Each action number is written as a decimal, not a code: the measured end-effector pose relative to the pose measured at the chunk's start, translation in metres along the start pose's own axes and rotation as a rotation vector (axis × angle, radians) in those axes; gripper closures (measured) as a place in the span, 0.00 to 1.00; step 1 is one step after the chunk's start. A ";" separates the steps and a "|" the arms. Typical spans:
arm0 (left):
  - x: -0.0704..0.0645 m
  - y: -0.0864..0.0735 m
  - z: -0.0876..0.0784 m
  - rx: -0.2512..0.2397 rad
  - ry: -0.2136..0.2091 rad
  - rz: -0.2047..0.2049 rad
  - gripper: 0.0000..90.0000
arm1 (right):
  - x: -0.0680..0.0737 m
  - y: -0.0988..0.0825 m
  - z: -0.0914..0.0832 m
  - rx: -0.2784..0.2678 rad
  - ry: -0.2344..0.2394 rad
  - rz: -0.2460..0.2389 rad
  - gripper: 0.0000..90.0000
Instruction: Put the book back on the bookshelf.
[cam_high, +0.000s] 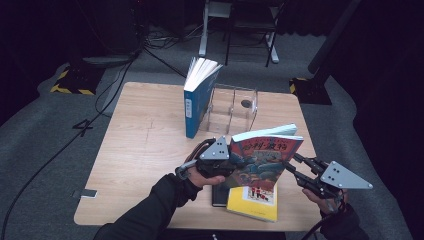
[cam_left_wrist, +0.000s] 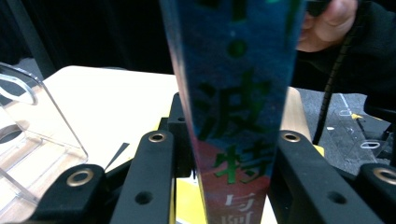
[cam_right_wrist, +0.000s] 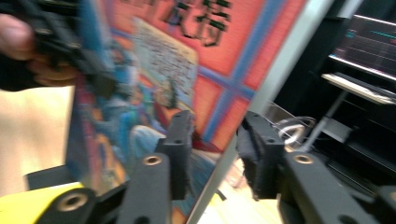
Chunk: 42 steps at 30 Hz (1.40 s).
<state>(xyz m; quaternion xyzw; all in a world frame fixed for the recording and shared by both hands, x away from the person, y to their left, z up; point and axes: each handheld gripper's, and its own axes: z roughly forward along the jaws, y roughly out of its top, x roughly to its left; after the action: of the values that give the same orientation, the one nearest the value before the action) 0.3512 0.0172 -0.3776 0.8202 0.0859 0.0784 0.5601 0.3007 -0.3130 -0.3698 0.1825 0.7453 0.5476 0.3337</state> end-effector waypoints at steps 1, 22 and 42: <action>-0.001 0.000 0.000 -0.002 -0.006 -0.001 0.80 | -0.002 -0.001 0.002 0.010 -0.033 0.013 0.60; 0.001 0.036 -0.001 -0.055 0.034 0.033 0.73 | -0.001 -0.007 0.018 0.050 0.074 0.050 0.51; 0.005 0.058 0.000 -0.036 0.020 0.054 0.81 | -0.003 -0.008 0.019 0.068 0.064 0.054 0.45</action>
<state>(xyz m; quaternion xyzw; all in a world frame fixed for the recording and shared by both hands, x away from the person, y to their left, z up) 0.3588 -0.0020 -0.3234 0.8112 0.0680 0.1032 0.5716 0.3167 -0.3045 -0.3799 0.1960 0.7685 0.5365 0.2882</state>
